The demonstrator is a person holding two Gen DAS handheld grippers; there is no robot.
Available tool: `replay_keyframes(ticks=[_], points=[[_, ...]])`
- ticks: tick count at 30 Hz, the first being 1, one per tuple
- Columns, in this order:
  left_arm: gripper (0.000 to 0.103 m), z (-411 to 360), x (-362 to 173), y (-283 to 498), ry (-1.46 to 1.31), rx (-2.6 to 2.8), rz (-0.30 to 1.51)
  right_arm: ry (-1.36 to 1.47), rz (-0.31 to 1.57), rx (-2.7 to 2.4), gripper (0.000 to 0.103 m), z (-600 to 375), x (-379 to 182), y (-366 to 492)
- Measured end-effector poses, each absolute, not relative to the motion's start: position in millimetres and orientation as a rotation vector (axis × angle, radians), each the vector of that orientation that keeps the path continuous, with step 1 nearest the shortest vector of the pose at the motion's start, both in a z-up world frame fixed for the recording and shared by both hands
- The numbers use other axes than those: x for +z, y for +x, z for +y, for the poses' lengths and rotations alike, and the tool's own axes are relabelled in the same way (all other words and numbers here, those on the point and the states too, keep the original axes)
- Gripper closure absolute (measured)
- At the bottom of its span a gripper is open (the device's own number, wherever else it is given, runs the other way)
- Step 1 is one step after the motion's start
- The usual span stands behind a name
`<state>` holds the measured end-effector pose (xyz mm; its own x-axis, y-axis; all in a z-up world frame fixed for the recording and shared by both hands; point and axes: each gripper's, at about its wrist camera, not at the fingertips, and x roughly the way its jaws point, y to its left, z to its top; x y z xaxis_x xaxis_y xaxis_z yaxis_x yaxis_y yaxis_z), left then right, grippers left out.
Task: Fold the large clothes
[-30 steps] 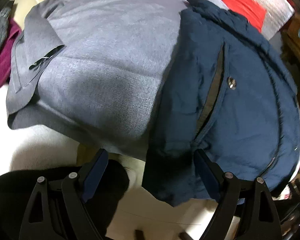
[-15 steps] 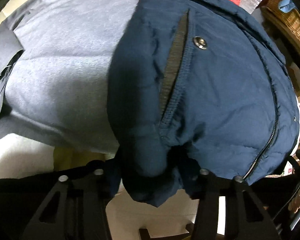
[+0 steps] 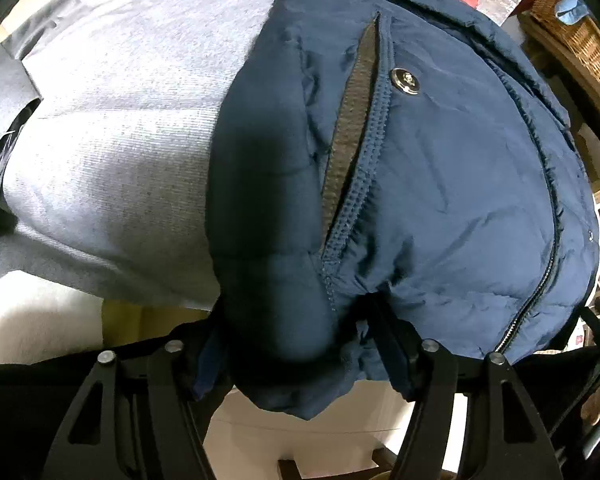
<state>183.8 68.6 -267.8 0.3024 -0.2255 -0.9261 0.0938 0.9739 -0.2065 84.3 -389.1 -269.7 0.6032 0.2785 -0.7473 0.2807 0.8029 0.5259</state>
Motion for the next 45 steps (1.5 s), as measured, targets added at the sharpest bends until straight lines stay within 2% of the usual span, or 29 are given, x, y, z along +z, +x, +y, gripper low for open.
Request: replay_keyframes(ticks=[2,4,6,9,14,15,16,19,21,23,27,29,30,32,33,35,36,37,39,45], points=[[0.050,67.4,-267.3,180.6,-0.123,-0.235,1.235,0.716,0.889,-0.052,0.022,-404.4,-266.4,76.0],[0.051,67.2,-267.7,179.2,-0.117,-0.238,1.229,0.765,0.874,-0.060,0.022,-414.7,-268.2,72.7],[0.051,66.6,-268.0,179.0,-0.123,-0.238,1.233,0.800,0.889,-0.078,0.022,-420.4,-274.3,73.8],[0.039,65.5,-271.8,180.6,-0.125,-0.231,1.248,0.781,0.958,-0.061,0.022,-414.3,-285.6,84.9],[0.041,59.4,-273.9,183.8,-0.122,-0.246,1.240,0.671,1.075,-0.037,0.022,-387.7,-304.0,106.2],[0.042,59.3,-273.7,183.7,-0.126,-0.251,1.237,0.644,1.084,-0.042,0.027,-383.1,-306.8,109.1],[0.048,62.7,-276.1,183.3,-0.129,-0.257,1.233,0.635,1.082,-0.029,0.034,-380.4,-307.8,110.7],[0.075,63.4,-268.7,177.3,-0.143,-0.279,1.219,0.591,1.057,-0.007,0.073,-374.2,-299.7,107.6],[0.083,64.0,-261.3,173.0,-0.144,-0.294,1.211,0.530,1.057,-0.018,0.088,-366.9,-291.2,101.3],[0.087,65.5,-251.6,169.4,-0.160,-0.322,1.205,0.549,1.041,0.011,0.088,-364.5,-279.9,91.9],[0.087,74.6,-223.7,163.0,-0.205,-0.389,1.172,0.582,0.980,0.133,0.087,-364.0,-255.2,83.2],[0.087,76.5,-220.0,163.4,-0.208,-0.410,1.175,0.610,0.985,0.177,0.083,-369.6,-257.3,85.1],[0.087,76.7,-223.0,164.9,-0.204,-0.416,1.188,0.633,1.006,0.171,0.080,-371.9,-264.7,88.6],[0.079,75.4,-240.0,169.8,-0.196,-0.399,1.244,0.697,1.051,0.165,0.060,-377.8,-282.4,98.3],[0.078,73.5,-247.6,171.8,-0.189,-0.387,1.268,0.723,1.068,0.153,0.042,-381.1,-290.2,103.3],[0.078,68.6,-253.4,175.6,-0.179,-0.381,1.280,0.746,1.089,0.139,0.040,-382.8,-298.7,110.7],[0.078,66.4,-251.9,176.2,-0.181,-0.391,1.273,0.748,1.090,0.138,0.050,-374.3,-299.9,113.1],[0.080,65.6,-248.1,175.5,-0.184,-0.401,1.262,0.741,1.087,0.137,0.074,-374.1,-297.9,113.7],[0.085,65.2,-237.9,173.1,-0.200,-0.437,1.236,0.698,1.092,0.125,0.087,-368.6,-290.4,109.6],[0.089,75.8,-191.4,173.8,-0.283,-0.541,1.158,0.647,0.967,0.227,0.088,-359.7,-232.5,102.0]])
